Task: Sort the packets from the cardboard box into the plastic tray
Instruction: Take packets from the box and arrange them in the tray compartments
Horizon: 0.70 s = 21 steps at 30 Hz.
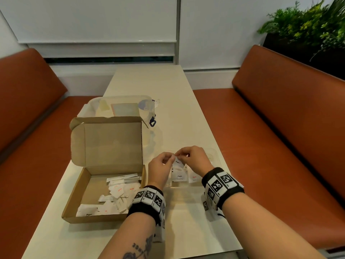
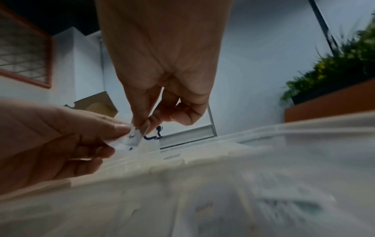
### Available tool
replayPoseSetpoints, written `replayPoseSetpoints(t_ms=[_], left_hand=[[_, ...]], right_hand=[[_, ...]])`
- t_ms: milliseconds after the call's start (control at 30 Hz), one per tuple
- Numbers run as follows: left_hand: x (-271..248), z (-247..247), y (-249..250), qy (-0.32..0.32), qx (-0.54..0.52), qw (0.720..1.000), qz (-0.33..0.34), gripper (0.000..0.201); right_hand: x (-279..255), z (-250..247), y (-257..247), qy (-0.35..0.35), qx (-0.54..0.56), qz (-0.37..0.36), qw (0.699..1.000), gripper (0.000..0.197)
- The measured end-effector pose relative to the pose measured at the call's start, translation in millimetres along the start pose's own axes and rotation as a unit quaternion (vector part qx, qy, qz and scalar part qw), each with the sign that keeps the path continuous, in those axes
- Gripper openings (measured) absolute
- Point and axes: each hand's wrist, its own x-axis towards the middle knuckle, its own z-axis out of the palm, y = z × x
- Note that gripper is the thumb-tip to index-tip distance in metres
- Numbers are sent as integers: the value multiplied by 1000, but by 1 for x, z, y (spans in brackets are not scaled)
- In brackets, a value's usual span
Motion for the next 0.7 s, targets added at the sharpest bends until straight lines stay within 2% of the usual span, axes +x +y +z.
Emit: replayPoseSetpoints(t_ms=[100,200,267,333,400,467,700], left_hand=[[-1,0,-3,17,6,1000,-6,11],[-1,1,-8,54,57,996,30,16],[2,3,-14,75,102,991,34,30],[5,4,-20,65,140,988,-7,50],[4,5,-24,60,138,987,-57,66],[3,6,-24,58,121,988,-77,76],[2,5,-22,46,132,987,-76,76]], right_hand=[[-2,5,7,9,-4,33,999,10],[-5,10,14,-12,-34,40,999,11],[-6,12,15,-50,-103,37,993,4],[-8,15,16,-76,-173,28,982,5],[-10,21,18,-69,-230,10,971,7],[-11,27,20,-52,-269,-5,962,10],[-13,36,20,-39,-289,-5,957,13]])
